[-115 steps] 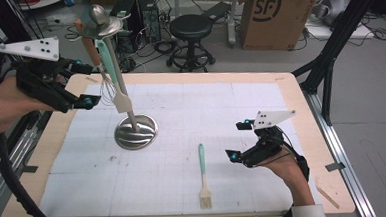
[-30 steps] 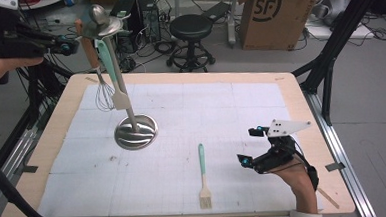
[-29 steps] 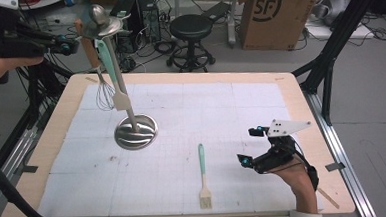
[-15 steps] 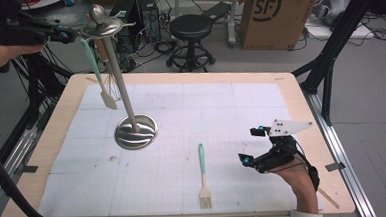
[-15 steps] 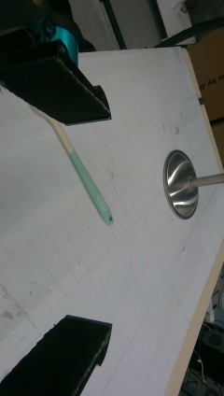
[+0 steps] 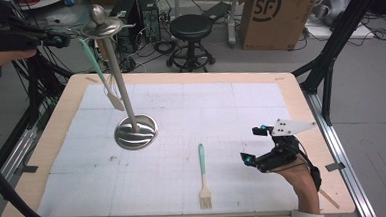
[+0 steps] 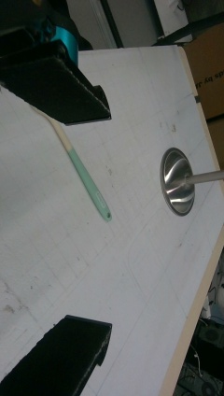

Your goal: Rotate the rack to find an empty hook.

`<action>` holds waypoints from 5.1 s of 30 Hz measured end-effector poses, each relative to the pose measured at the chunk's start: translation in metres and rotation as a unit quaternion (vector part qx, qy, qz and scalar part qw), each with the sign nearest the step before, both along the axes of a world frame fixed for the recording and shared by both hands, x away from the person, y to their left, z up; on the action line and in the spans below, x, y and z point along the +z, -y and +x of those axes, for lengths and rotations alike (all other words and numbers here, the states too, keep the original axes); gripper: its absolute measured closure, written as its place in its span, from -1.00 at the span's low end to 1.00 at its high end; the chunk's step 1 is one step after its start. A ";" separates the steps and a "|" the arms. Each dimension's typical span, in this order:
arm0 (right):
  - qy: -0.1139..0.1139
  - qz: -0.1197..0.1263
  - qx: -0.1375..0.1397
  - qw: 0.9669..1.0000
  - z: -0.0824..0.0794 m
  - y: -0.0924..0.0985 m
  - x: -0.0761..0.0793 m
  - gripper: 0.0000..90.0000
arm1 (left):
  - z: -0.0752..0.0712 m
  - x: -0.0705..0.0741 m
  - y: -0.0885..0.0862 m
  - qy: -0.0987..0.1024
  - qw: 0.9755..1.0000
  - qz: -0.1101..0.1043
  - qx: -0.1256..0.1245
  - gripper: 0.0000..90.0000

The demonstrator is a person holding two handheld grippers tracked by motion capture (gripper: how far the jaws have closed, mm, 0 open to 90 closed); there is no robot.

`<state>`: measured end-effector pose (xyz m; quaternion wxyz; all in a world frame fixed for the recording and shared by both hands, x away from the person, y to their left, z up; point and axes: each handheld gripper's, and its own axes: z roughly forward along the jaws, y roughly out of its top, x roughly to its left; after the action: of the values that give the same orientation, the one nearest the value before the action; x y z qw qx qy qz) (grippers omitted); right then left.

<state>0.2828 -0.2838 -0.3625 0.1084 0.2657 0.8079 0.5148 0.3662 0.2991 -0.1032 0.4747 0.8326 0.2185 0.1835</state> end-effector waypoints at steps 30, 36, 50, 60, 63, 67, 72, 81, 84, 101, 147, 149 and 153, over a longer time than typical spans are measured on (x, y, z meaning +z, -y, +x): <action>-0.001 -0.008 0.018 1.000 -0.001 -0.009 0.001 -1.00 | -0.038 0.007 0.040 0.008 0.999 0.006 -0.038 1.00; -0.001 -0.010 0.019 1.000 -0.001 -0.009 0.000 -1.00 | -0.031 0.005 0.044 0.005 0.999 0.007 -0.034 1.00; -0.007 -0.013 0.024 1.000 0.002 -0.011 -0.003 -1.00 | -0.018 0.004 0.032 0.006 1.000 0.018 -0.010 1.00; -0.008 -0.014 0.019 1.000 0.002 -0.010 -0.003 -1.00 | -0.002 0.004 0.017 0.004 1.000 0.017 0.003 1.00; -0.007 -0.013 0.017 1.000 0.002 -0.009 -0.003 -1.00 | 0.005 0.005 0.015 0.004 1.000 0.022 0.011 1.00; -0.007 -0.012 0.015 1.000 0.002 -0.007 -0.003 -1.00 | 0.013 0.005 0.013 0.003 1.000 0.017 0.014 1.00; -0.007 -0.010 0.011 1.000 0.001 -0.005 -0.002 -1.00 | 0.009 0.006 0.011 0.002 1.000 0.012 0.010 1.00; -0.004 -0.010 0.016 1.000 0.000 -0.008 0.000 -1.00 | -0.012 0.005 0.008 0.004 1.000 0.007 0.006 1.00; -0.003 -0.010 0.018 1.000 -0.001 -0.009 0.000 -1.00 | -0.020 0.003 0.008 0.003 1.000 0.004 0.006 1.00; -0.003 -0.010 0.022 1.000 -0.002 -0.011 0.000 -1.00 | -0.050 0.005 0.023 0.011 1.000 0.003 -0.012 1.00; -0.008 -0.011 0.023 1.000 0.000 -0.013 -0.003 -1.00 | -0.004 0.001 0.019 0.000 1.000 0.009 0.009 1.00; -0.008 -0.011 0.022 1.000 0.000 -0.013 -0.004 -1.00 | -0.004 0.000 0.018 -0.001 1.000 0.009 0.006 1.00; -0.010 -0.010 0.019 1.000 0.001 -0.011 -0.005 -1.00 | -0.008 -0.001 0.018 0.001 1.000 0.006 0.000 1.00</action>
<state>0.2836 -0.2725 -0.3673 0.0931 0.2539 0.8192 0.5058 0.3580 0.2808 -0.1046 0.4699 0.8354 0.2164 0.1857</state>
